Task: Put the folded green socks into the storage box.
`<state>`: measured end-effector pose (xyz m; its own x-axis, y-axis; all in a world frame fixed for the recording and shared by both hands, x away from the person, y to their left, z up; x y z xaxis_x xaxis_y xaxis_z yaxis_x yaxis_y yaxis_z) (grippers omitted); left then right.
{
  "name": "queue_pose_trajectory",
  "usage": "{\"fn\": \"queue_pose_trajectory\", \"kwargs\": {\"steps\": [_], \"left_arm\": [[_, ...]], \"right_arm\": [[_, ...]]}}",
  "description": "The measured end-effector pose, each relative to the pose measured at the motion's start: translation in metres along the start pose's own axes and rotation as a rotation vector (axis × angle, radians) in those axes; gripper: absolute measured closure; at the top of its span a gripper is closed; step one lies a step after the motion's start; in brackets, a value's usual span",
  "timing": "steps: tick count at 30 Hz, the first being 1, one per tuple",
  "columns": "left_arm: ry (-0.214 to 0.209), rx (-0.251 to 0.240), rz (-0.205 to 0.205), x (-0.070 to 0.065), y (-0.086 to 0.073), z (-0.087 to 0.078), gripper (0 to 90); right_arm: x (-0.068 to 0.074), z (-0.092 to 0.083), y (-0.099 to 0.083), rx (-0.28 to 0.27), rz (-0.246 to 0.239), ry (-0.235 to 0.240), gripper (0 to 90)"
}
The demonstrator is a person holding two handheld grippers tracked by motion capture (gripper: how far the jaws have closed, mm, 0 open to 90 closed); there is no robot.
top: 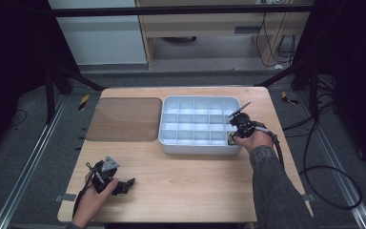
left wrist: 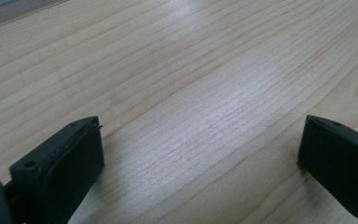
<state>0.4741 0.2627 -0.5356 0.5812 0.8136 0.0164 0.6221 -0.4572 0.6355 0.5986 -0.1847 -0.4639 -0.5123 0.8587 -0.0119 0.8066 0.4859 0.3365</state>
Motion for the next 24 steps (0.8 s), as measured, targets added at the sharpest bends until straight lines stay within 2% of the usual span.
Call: {"fn": "queue_pose_trajectory", "kwargs": {"steps": [11,24], "left_arm": [[0.0,0.0,-0.002,-0.001,0.001,0.001,0.0],[0.0,-0.004,-0.002,-0.001,0.001,0.001,0.0]], "right_arm": [[-0.004,-0.009,-0.003,-0.027,0.002,-0.003,90.0],[-0.001,-0.022,-0.001,-0.122,0.005,-0.002,90.0]]}}
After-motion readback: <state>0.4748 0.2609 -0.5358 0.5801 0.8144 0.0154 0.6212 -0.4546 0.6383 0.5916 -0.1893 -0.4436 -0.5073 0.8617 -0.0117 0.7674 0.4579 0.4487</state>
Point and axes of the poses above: each handheld gripper's, and its own axes: z roughly forward along the jaws, y roughly out of its top, x roughly to its left, the point moved 4 cm from there along z, roughly forward along the jaws, and after that the axes turned 4 degrees about x, right-handed, at the moved point
